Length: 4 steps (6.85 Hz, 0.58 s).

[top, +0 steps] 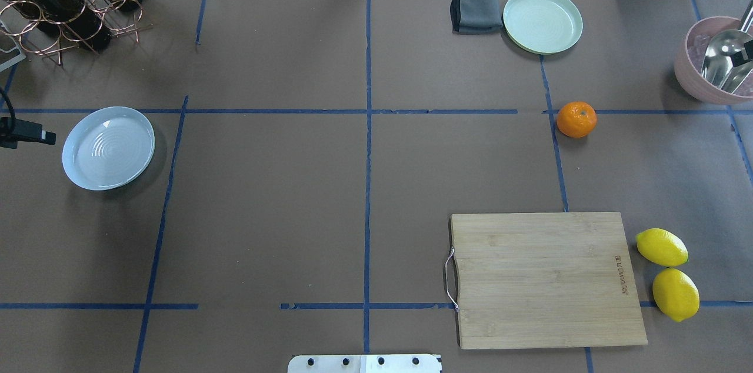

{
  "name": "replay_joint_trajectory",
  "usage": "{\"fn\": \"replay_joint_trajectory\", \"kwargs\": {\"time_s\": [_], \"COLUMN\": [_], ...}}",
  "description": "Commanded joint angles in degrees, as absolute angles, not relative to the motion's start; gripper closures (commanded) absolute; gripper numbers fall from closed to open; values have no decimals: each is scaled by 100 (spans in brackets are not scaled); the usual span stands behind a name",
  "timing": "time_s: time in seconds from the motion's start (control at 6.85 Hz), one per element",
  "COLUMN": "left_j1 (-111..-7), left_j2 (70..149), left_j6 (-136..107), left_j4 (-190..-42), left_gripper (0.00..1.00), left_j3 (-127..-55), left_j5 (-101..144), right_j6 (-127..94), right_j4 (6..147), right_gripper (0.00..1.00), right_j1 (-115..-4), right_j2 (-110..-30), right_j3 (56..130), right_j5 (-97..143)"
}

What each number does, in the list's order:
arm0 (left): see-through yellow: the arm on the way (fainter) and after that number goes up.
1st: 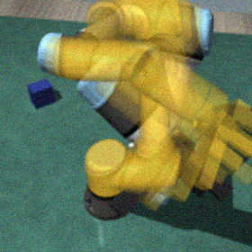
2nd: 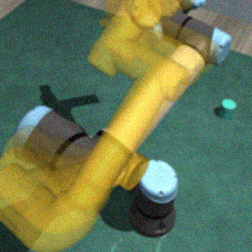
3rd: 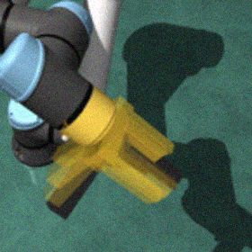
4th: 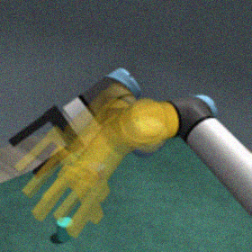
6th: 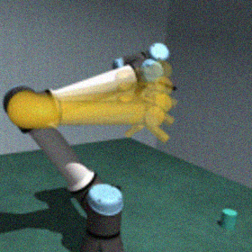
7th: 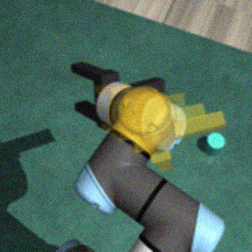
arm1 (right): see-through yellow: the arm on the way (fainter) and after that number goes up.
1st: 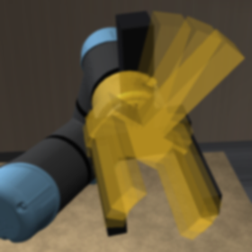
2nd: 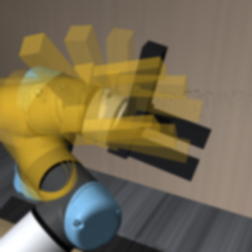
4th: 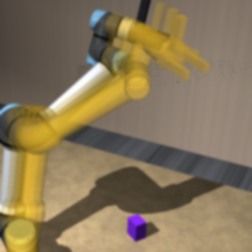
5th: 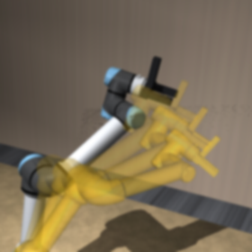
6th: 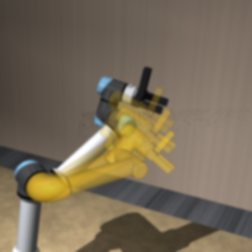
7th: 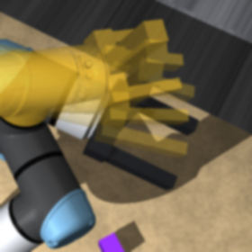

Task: Pick orange to plate
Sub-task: 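Reach the left gripper down to the rim of the white plate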

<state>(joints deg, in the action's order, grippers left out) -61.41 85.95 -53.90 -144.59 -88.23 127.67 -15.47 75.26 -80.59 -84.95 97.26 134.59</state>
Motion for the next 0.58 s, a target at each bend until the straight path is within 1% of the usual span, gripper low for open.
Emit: {"fn": "replay_joint_trajectory", "kwargs": {"time_s": [0.0, 0.29, 0.44], "left_j1": [-5854, -5845, -5819], "left_j2": [8587, 8639, 8761], "left_j6": [-5642, -5634, -5634], "left_j4": [-14528, -14502, -14502], "left_gripper": [15, 26, 28], "left_j3": [-8815, -8702, -8571], "left_j5": [12184, 12042, 11971], "right_j6": [-1670, -1679, -1679], "right_j4": [7523, 7532, 7532], "right_gripper": [0, 0, 0], "right_j1": [-8060, -8060, -8060], "right_j2": [-8569, -8569, -8569], "right_j3": [9896, 9975, 9976], "right_j5": [13482, 13526, 13526]}}
